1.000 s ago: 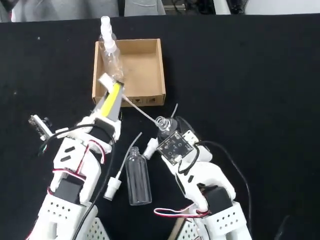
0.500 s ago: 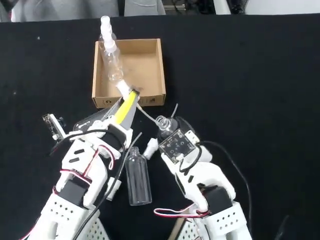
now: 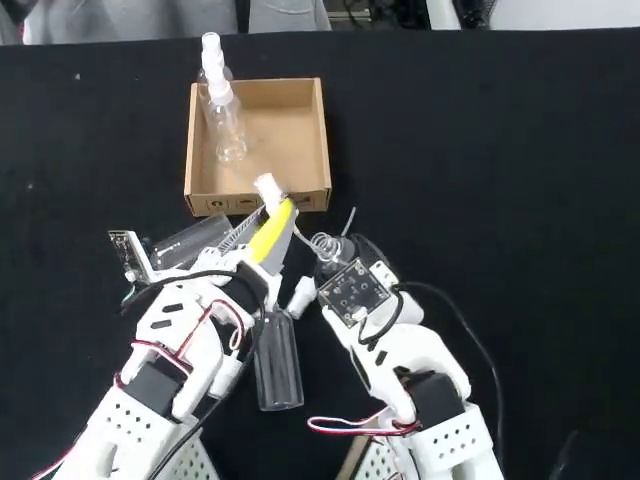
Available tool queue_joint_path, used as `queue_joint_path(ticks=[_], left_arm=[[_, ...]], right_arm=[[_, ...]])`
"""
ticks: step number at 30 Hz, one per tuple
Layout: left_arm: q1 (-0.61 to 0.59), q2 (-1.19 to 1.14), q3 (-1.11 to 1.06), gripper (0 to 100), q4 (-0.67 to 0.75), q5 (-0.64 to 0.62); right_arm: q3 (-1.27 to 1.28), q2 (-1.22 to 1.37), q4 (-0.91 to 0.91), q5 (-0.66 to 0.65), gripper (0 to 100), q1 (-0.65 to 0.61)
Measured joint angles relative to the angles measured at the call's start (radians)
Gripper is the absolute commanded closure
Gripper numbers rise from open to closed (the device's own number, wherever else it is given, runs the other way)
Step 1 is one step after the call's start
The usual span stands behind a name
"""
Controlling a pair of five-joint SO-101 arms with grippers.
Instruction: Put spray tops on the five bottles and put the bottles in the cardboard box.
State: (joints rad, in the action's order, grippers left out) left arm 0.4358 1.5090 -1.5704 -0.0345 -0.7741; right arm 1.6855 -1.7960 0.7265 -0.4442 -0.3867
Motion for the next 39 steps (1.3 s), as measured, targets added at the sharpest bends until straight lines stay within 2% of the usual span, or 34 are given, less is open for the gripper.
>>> queue_joint_path(ticks=[5, 14, 20, 27, 39], left_arm=[[0.008, 0.000, 0.000, 97, 0.000, 0.009], [0.017, 0.002, -0.014, 97, 0.000, 0.123], [0.018, 0.002, -0.014, 97, 0.000, 0.130], [0.017, 0.002, -0.014, 97, 0.000, 0.130], [0.023, 0.003, -0.014, 97, 0.002, 0.180]], right_arm=[[0.000, 0.000, 0.000, 0.000, 91.3, 0.000], [0.000, 0.000, 0.000, 0.000, 91.3, 0.000], [0.000, 0.000, 0.000, 0.000, 91.3, -0.002], [0.000, 0.000, 0.000, 0.086, 91.3, -0.002], [0.000, 0.000, 0.015, 0.092, 91.3, -0.002]])
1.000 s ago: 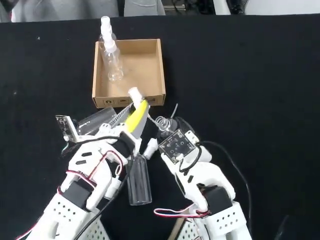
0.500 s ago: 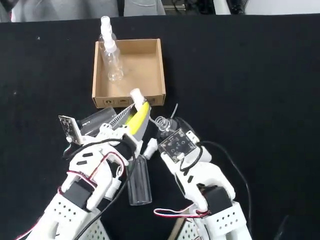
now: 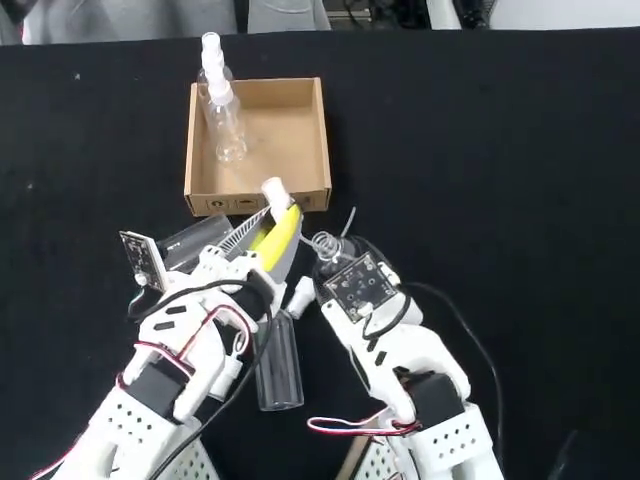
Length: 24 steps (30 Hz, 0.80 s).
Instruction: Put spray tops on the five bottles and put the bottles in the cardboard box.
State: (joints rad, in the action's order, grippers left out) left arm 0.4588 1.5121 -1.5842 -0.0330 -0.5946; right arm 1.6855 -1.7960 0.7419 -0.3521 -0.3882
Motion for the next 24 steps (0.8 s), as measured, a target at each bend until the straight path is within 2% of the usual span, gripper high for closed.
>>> queue_joint_path(ticks=[3, 9, 24], left_arm=[[0.000, 0.000, 0.000, 96, 0.000, 0.000], [-0.003, 0.000, -0.011, 82, 0.000, 0.000], [-0.005, -0.002, -0.029, 85, -0.002, 0.000]], right_arm=[[0.000, 0.000, 0.003, 0.000, 91.3, 0.000], [0.000, 0.000, 0.003, 0.000, 91.3, 0.000], [0.000, 0.000, 0.003, 0.002, 91.3, 0.002]])
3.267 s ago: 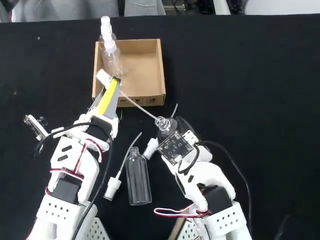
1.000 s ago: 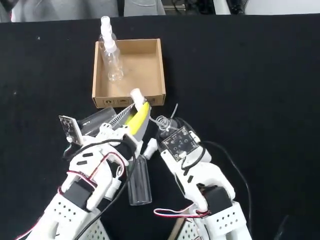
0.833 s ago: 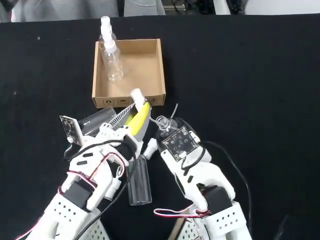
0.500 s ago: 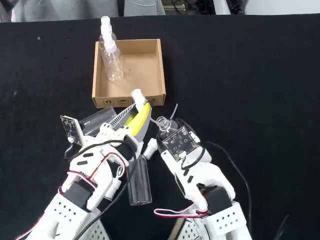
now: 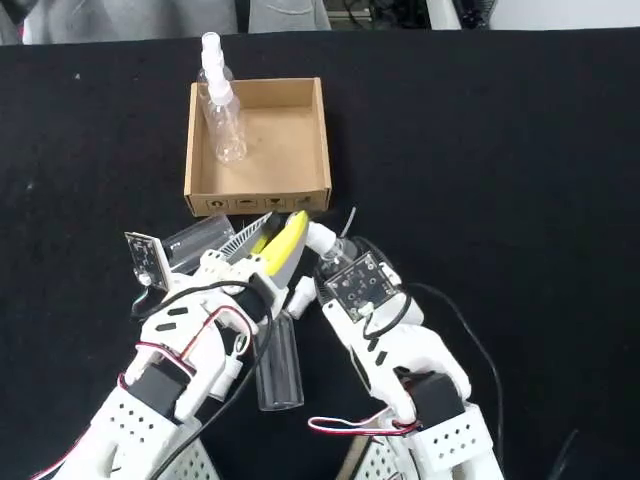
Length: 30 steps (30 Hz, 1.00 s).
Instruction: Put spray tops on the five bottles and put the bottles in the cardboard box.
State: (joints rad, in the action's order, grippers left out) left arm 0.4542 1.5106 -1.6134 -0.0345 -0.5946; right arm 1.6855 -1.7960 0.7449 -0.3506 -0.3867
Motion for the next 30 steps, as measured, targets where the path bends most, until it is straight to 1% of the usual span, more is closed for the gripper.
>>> queue_joint_path(ticks=[11, 20, 27, 30], left_arm=[[-0.002, 0.000, 0.000, 85, 0.000, 0.000], [-0.072, 0.000, 0.000, 85, 0.000, 0.000], [-0.124, 0.000, 0.000, 85, 0.000, 0.000], [-0.126, 0.000, 0.000, 85, 0.000, 0.000]], right_arm=[[0.000, 0.000, 0.000, 0.006, 91.3, 0.000], [0.000, 0.000, 0.000, 0.009, 91.3, 0.029], [0.000, 0.000, 0.000, 0.101, 91.3, 0.055], [0.000, 0.000, 0.000, 0.117, 91.3, 0.063]])
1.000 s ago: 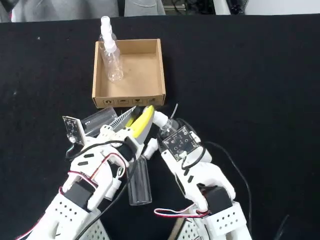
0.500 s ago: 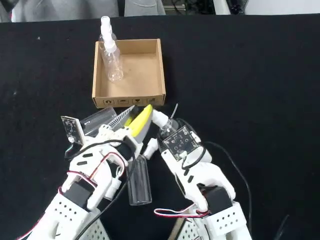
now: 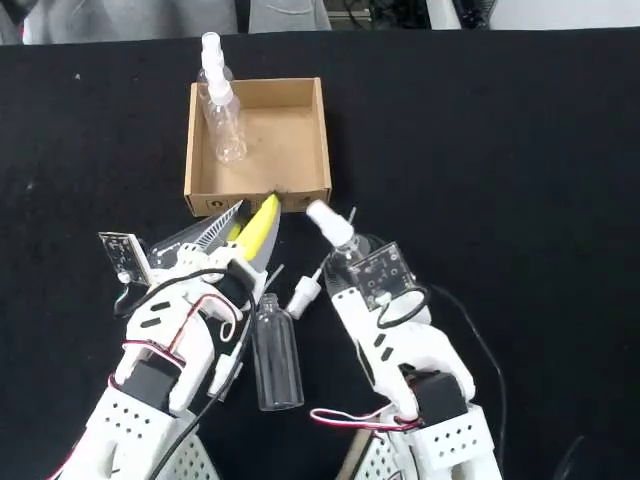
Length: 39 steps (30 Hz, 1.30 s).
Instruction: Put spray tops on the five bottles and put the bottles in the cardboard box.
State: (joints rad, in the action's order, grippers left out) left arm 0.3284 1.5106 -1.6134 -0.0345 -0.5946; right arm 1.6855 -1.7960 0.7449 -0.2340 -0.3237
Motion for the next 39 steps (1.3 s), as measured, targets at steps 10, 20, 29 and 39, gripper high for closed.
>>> queue_joint_path(ticks=[10, 20, 29, 39], left_arm=[[-0.003, 0.000, 0.000, 85, 0.000, 0.005], [0.095, 0.002, -0.025, 85, 0.000, 0.058], [0.153, -0.002, -0.031, 85, 0.000, 0.080], [0.120, 0.000, -0.038, 85, 0.000, 0.081]], right_arm=[[0.000, 0.000, -0.046, 0.000, 91.3, 0.002], [0.000, 0.000, -0.046, 0.000, 91.3, -0.037], [0.000, 0.000, -0.046, 0.002, 91.3, -0.043], [0.000, 0.000, -0.046, 0.002, 91.3, -0.043]])
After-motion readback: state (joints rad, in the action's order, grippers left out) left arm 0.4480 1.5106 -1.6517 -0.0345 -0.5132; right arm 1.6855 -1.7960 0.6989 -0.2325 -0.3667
